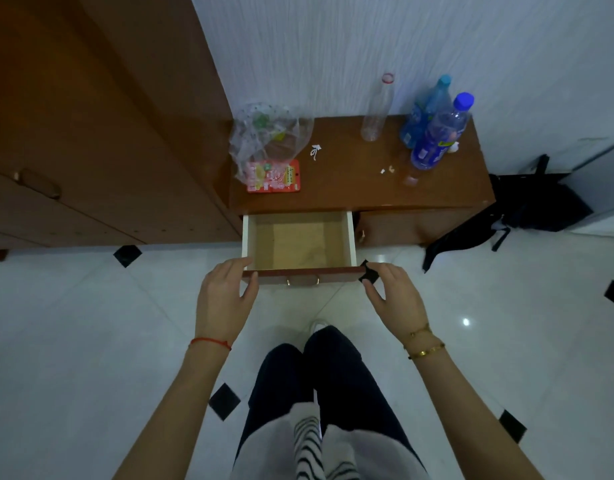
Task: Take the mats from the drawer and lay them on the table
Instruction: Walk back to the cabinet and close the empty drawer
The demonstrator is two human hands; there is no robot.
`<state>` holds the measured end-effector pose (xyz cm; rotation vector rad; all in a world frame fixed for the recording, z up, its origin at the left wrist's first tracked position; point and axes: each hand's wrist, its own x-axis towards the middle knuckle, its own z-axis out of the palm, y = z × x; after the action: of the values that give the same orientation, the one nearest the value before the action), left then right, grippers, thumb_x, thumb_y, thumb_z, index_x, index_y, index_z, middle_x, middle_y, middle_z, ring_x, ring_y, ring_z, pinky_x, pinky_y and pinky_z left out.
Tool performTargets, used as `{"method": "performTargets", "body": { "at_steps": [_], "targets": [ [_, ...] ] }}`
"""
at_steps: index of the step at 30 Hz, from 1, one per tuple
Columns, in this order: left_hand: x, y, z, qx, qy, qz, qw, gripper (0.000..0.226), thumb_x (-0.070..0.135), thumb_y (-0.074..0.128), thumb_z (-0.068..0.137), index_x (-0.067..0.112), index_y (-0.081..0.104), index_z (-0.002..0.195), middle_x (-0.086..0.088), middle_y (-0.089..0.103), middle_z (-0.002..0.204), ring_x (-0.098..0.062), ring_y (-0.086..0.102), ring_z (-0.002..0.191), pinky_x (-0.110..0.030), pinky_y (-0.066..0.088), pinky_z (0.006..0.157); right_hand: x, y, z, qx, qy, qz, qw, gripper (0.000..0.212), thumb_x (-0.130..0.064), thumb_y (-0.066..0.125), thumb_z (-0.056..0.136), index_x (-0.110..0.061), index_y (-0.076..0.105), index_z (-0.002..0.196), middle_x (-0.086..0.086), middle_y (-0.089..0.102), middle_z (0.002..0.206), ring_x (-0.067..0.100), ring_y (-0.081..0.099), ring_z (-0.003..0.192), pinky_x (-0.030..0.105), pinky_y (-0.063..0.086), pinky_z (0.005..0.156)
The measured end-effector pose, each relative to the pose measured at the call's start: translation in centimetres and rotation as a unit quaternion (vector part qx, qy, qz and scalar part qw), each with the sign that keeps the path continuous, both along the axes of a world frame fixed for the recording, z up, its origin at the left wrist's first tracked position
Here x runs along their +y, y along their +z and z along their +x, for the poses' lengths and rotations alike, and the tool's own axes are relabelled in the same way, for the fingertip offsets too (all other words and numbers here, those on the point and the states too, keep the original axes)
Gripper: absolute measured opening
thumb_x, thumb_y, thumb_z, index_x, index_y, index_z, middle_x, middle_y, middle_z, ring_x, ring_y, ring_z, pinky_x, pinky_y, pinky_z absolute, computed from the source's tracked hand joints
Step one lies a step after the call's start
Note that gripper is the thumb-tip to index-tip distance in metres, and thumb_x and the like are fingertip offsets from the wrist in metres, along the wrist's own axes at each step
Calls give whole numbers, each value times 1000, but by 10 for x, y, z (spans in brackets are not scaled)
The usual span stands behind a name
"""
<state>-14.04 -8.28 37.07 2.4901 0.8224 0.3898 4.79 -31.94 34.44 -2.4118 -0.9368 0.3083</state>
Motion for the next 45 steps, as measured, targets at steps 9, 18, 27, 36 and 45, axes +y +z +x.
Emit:
{"method": "performTargets", "body": {
  "at_steps": [9,18,27,36,45],
  "targets": [
    [14,-222,10,-8,-50,60,997,43,33,50,94,10,59,129,-6,62,128,-23,55,119,-34,33,109,29,-209,9,-55,24,26,998,53,-37,42,100,-7,43,144,9,47,147,23,38,140,37,32,116],
    [27,-355,15,-118,-1,177,977,32,19,67,91,9,65,122,-7,66,122,-24,56,118,-40,42,104,41,-332,14,-172,40,91,980,48,-28,43,101,-7,42,144,7,41,152,22,28,146,44,18,122],
    [52,-369,54,-214,42,228,949,22,19,68,91,11,71,111,-5,70,111,-22,59,108,-35,46,96,72,-349,49,-224,17,167,960,41,-19,52,99,-6,50,138,7,48,146,22,33,144,42,13,123],
    [103,-366,109,-205,44,224,952,27,22,67,90,12,68,116,-4,68,116,-20,57,111,-32,44,92,133,-350,101,-249,-41,167,953,57,-19,50,102,-6,26,152,10,23,161,24,9,151,41,6,124],
    [135,-362,149,-160,51,248,954,55,25,63,92,14,45,143,-7,46,146,-28,42,132,-45,38,109,163,-349,140,-309,-52,127,941,64,-23,54,100,-7,22,153,8,19,162,24,9,151,40,5,124]
  ]
}}
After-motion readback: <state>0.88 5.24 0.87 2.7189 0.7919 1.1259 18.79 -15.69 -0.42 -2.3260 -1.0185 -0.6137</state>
